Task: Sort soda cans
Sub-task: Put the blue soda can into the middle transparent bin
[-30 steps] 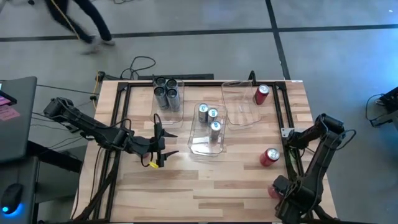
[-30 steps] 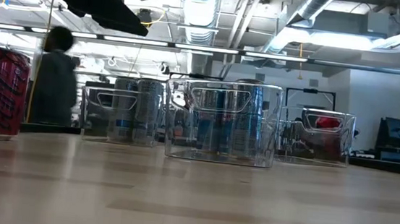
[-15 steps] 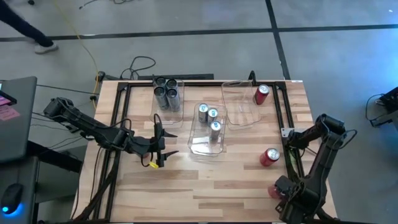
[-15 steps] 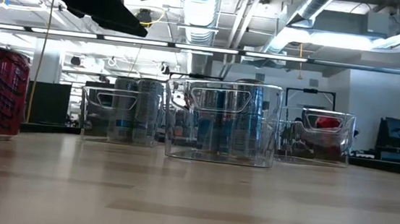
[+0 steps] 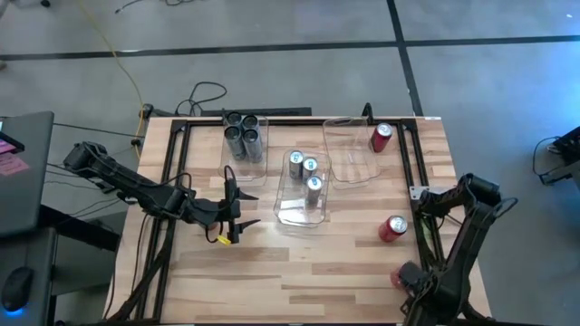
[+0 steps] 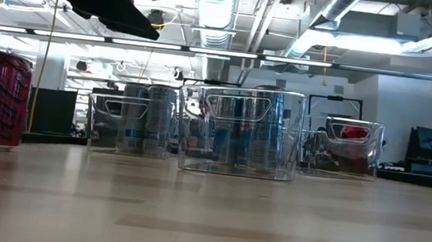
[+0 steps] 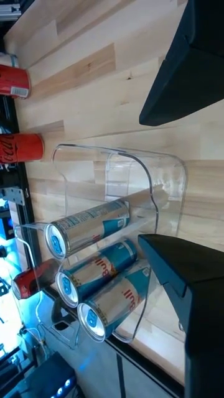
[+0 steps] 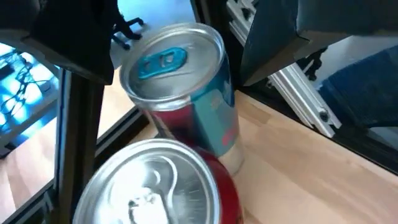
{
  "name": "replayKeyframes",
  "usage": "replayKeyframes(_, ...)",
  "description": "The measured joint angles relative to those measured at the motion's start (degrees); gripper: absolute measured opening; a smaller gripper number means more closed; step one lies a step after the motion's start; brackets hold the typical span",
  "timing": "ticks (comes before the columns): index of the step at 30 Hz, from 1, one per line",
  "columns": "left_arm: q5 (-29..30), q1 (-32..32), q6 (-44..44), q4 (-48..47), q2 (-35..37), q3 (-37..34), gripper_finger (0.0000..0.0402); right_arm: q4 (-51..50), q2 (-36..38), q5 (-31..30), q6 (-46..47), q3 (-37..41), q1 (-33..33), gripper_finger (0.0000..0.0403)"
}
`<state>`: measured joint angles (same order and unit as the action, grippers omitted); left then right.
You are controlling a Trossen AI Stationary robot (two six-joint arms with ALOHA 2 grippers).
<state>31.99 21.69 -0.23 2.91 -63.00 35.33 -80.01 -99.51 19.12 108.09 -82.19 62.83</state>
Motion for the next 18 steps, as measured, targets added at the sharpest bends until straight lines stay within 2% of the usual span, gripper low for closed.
replayKeyframes(10, 0.0, 0.0, 0.2, 0.7, 0.0, 0.0, 0.0297, 0.7, -0.6, 0.0, -0.1, 0.0, -0.3, 0.0365)
replayKeyframes(18, 0.0, 0.0, 0.2, 0.5, 0.0, 0.0, 0.0297, 2.1, -2.8, 0.0, -1.2, 0.0, -0.3, 0.0321)
